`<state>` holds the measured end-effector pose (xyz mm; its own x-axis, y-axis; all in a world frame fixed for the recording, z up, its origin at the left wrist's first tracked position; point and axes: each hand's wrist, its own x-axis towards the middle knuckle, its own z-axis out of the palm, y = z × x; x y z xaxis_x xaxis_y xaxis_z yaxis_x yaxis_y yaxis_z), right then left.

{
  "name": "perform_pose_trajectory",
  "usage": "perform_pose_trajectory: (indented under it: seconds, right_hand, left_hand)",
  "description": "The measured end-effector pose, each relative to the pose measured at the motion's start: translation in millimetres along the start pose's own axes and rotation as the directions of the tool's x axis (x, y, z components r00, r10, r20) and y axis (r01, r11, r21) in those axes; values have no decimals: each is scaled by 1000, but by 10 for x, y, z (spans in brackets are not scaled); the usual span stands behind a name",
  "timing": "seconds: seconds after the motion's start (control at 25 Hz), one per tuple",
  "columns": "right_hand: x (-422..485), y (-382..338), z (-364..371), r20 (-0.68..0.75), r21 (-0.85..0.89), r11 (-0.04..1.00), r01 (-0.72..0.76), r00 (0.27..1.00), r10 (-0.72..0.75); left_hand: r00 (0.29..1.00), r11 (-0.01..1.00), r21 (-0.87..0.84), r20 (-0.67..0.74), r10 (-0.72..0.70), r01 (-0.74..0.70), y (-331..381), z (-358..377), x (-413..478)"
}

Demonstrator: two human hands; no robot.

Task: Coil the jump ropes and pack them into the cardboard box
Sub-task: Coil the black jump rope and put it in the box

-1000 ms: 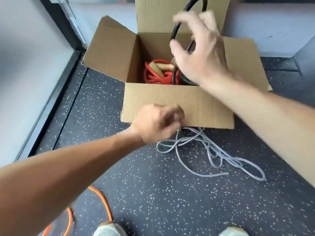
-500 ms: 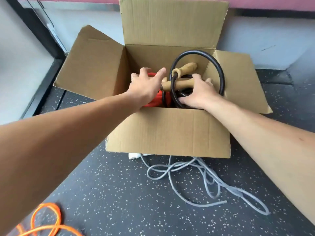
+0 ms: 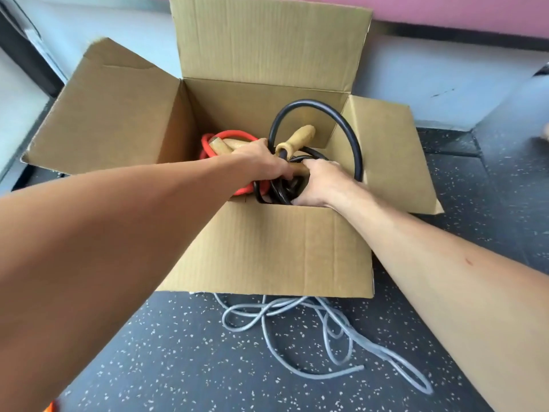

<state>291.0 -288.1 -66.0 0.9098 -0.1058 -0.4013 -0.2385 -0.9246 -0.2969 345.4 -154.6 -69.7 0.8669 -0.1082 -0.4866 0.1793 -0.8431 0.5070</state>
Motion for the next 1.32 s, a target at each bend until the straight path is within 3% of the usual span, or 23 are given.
perform_pose_trajectory:
  seconds: [0.12,0.16,0.2,0.24,0.28,0.32,0.36,0.4,0.48,0.52,0.6,0.72,0.84,0.92,1.0,1.2,1.32]
  right_hand:
    - [-34,27,19,13,37,999,4,1000,-4]
    - [-56,16,15,-58,93,995,27,998,-22]
    - [-75,5,2,-219,164,979,120,972,-82]
    - [-72,8,-14,-484,154,941,300,854,-193]
    - [-58,27,-50,-718,5,891,453,622,-312]
    - [-60,49,-108,-827,-173,866,468,409,-386]
    - [-31,89,-152,-844,-276,886,373,347,-409]
    - [34,138,-178,-824,-312,924,220,421,-379]
    - [171,197,-222,-693,-264,964,30,689,-211]
    - [239,211,-235,-616,-259,966,-8,772,-159]
    - [312,216,-288,-442,-397,917,33,869,-222]
    - [303,160,-325,-188,-631,763,136,928,-321]
    - [306,-27,-245,-48,-519,852,69,993,-110]
    - [320,-118,-225,28,-401,916,-31,999,46]
    - [346,-101,-211,19,-290,951,-107,993,117]
    - [489,-37,-142,-246,41,980,-197,948,201]
    - [414,-61,-95,-197,-81,979,-187,966,168]
  left_hand:
    - [998,999,10,-52,35,-34,21,97,34]
    - [996,999,13,-74,52,-51,1,102,34]
    - [993,997,22,-91,73,-71,-22,84,26]
    - [991,995,35,-92,93,-90,-52,65,21]
    - [990,992,65,-88,112,-107,-78,39,2]
    - [988,988,95,-86,128,-120,-95,21,-18]
    - [987,984,121,-82,141,-131,-112,11,-48]
    - [986,980,140,-70,153,-142,-123,4,-85]
    - [980,966,187,-60,192,-178,-135,-48,-98]
    - [974,952,233,-58,217,-198,-158,-90,-94]
    - [959,908,336,-48,279,-248,-276,-187,-48]
    - [949,823,500,-8,315,-269,-541,-241,-18]
    - [957,741,624,37,288,-247,-587,-184,14]
    - [955,689,683,39,294,-241,-505,-151,-5]
    - [959,704,669,48,279,-238,-419,-114,-11]
    - [977,766,610,66,204,-201,-314,-68,-9]
    - [962,844,474,30,271,-253,-354,-146,130]
